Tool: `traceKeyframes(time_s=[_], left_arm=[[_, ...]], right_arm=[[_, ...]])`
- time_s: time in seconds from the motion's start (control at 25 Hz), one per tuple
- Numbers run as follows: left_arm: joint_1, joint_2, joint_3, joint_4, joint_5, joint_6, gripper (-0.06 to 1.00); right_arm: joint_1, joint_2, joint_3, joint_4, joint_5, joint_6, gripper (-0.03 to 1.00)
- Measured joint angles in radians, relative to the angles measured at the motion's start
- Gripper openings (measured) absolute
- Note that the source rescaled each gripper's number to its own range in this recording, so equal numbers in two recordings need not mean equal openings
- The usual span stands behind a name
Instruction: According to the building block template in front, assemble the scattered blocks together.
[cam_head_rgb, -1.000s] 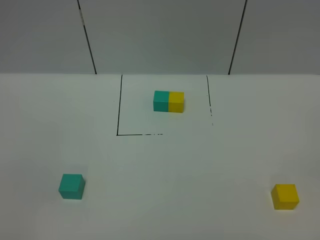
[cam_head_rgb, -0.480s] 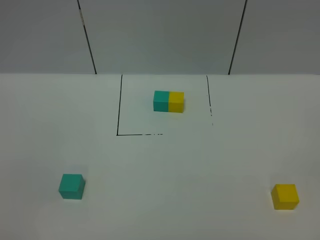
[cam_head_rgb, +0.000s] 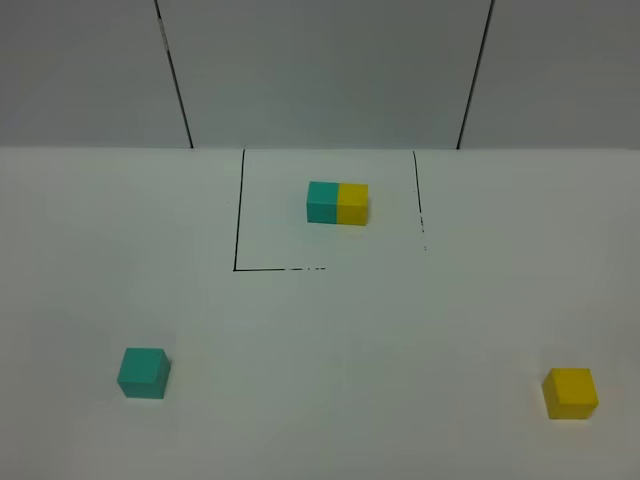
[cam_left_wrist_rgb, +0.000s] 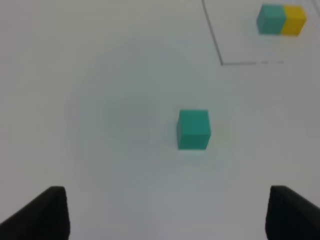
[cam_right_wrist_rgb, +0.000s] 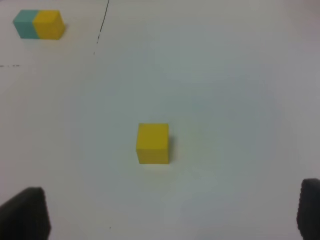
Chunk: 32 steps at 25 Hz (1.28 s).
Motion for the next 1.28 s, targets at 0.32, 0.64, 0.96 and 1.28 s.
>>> traceKeyframes(time_s=[0.32,0.64,0.96,1.28], left_arm=[[0.0,0.411,-0.056,-0.029,-0.137,0.0,0.71],[0.0,0.963,-0.196,-0.107,-0.16,0.082,0.71],[-0.138,1.356,-0.321,-0.132,-0.173,0.128,0.71],[-0.311,1.584,-0.468,0.166,-0.163,-0.305,0.71]], right_arm=[[0.0,0.0,0.0,0.0,0.0,0.0,1.0],[0.0,0.0,0.0,0.0,0.0,0.0,1.0],[0.0,0.0,0.0,0.0,0.0,0.0,1.0],[0.0,0.0,0.0,0.0,0.0,0.0,1.0]])
